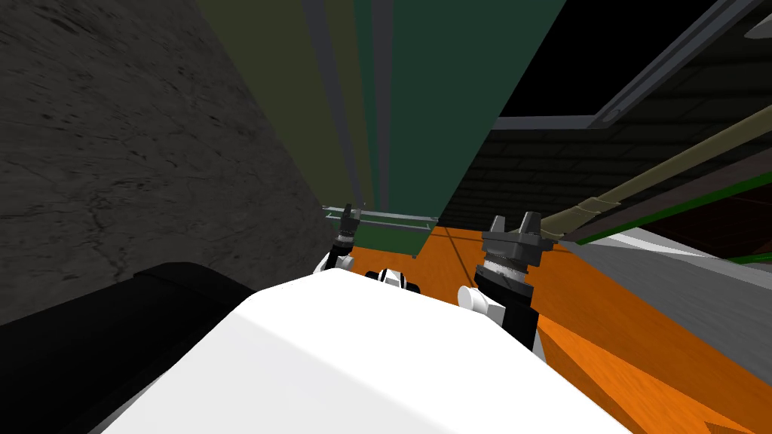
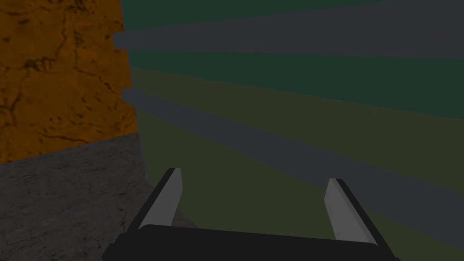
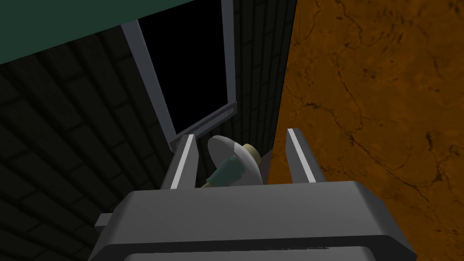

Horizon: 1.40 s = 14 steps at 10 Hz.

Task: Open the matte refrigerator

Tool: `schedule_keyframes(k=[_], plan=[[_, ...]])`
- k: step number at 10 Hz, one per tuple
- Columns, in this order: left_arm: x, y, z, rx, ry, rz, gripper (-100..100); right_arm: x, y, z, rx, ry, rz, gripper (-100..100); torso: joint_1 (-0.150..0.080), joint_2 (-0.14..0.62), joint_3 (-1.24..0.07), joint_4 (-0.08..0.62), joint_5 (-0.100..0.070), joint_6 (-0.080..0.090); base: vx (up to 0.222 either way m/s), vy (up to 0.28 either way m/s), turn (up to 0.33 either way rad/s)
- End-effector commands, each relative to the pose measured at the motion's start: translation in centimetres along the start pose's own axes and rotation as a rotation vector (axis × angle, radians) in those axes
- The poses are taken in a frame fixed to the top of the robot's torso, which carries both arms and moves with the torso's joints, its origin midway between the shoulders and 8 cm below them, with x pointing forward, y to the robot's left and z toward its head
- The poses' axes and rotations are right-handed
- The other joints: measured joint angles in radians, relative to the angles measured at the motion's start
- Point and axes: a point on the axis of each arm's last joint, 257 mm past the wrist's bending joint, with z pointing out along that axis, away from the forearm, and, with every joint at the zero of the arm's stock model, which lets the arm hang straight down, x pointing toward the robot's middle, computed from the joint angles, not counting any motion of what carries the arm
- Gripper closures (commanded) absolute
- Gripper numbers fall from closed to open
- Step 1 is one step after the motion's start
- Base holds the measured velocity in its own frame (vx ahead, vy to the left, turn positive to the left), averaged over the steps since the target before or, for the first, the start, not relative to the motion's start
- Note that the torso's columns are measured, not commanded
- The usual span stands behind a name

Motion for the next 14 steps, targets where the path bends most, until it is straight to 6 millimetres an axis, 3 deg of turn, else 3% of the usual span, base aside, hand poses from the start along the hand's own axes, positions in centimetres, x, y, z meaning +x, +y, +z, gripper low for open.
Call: schedule_keyframes(k=[1,14], plan=[[0.7,2.1,-0.8,-0.020,0.010,-0.013,-100,0.0,0.0,0.0,0.000,0.000,0.000,0,0.000,-0.001,-0.001,0.000,0.000,0.000,0.086,0.019,-0.055],[2.4,10.6,-5.3,-0.148,0.034,-0.055,-100,0.0,0.0,0.0,0.000,0.000,0.000,0,0.000,-0.001,0.000,0.000,0.000,0.000,0.057,0.016,-0.042]])
